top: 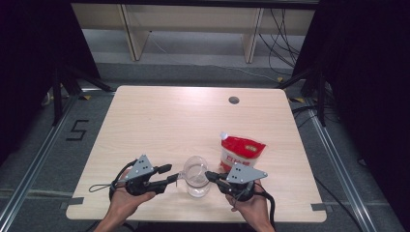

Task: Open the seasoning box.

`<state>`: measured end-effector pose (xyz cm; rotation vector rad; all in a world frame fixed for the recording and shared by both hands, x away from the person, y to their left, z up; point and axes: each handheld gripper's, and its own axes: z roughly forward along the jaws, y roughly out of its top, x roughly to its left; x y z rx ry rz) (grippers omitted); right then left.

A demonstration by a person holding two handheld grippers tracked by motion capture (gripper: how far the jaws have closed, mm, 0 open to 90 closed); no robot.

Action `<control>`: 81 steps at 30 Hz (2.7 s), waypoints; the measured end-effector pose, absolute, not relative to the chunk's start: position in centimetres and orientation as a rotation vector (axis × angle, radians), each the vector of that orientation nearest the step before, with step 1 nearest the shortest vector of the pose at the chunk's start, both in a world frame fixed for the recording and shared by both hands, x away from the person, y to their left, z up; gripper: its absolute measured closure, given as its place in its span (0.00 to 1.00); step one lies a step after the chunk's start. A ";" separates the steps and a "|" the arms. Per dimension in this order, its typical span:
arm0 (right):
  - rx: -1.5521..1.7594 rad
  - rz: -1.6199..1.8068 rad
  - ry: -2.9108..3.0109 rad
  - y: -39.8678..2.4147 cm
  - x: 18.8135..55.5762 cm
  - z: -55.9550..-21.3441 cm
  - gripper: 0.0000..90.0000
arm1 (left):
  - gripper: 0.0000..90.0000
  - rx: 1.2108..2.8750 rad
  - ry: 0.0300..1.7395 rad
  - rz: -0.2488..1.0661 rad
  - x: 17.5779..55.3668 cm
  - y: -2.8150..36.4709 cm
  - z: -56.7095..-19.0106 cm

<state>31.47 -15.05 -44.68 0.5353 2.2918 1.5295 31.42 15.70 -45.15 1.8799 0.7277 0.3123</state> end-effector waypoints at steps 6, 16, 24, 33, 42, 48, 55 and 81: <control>0.533 1.539 2.294 -14.7 31.4 -44.3 1.00 | 0.37 1.910 0.772 0.331 30.5 16.5 -46.1; 0.483 1.553 2.295 -13.7 31.3 -43.6 0.99 | 0.27 1.931 0.839 0.351 30.3 17.0 -48.1; 0.473 1.566 2.280 -12.8 31.1 -43.3 0.98 | 0.24 1.925 0.855 0.357 30.3 17.4 -48.8; 0.435 1.557 2.308 -11.8 30.9 -43.4 0.98 | 0.23 1.942 0.828 0.344 29.9 17.3 -49.2; 0.412 1.559 2.314 -10.7 30.9 -43.7 0.98 | 0.22 1.929 0.844 0.344 30.2 17.4 -49.4; 0.408 1.546 2.341 -10.0 30.9 -44.0 0.97 | 0.22 1.938 0.841 0.326 30.2 17.1 -49.6; 0.386 1.540 2.355 -9.5 31.0 -44.2 0.97 | 0.22 1.966 0.823 0.341 30.4 17.1 -49.6; 0.625 1.562 2.144 -18.7 30.6 -42.5 0.78 | 0.22 1.981 0.814 0.349 30.5 17.0 -49.8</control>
